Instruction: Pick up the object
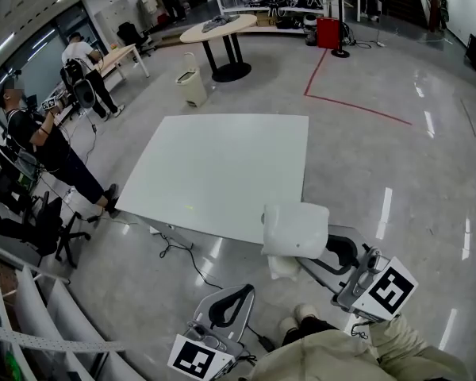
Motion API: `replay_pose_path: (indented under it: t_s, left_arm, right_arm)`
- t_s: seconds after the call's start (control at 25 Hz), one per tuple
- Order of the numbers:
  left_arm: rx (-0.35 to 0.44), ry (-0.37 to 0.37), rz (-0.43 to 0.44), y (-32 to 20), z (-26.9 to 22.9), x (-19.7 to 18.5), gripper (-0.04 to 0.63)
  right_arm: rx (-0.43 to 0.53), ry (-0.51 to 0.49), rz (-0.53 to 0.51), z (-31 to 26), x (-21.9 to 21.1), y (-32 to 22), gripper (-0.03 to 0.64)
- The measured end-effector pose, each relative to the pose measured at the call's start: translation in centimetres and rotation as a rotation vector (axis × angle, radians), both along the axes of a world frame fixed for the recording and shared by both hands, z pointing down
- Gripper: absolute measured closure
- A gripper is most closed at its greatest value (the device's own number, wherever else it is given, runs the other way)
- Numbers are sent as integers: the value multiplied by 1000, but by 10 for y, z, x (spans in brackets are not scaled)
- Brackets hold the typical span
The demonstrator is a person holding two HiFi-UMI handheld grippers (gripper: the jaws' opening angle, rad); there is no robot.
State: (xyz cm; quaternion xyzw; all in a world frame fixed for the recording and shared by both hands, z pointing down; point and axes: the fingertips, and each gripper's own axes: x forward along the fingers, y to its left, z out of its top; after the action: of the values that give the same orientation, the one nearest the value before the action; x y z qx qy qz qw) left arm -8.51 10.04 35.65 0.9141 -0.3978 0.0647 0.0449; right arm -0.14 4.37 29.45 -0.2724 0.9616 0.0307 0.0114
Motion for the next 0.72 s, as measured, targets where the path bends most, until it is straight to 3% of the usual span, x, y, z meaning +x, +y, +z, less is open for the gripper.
replay_pose_path:
  t_s: [0.72]
  left_arm:
    - [42, -4, -40, 13, -23, 19, 591]
  right_arm:
    - [10, -24, -30, -13, 21, 19, 477]
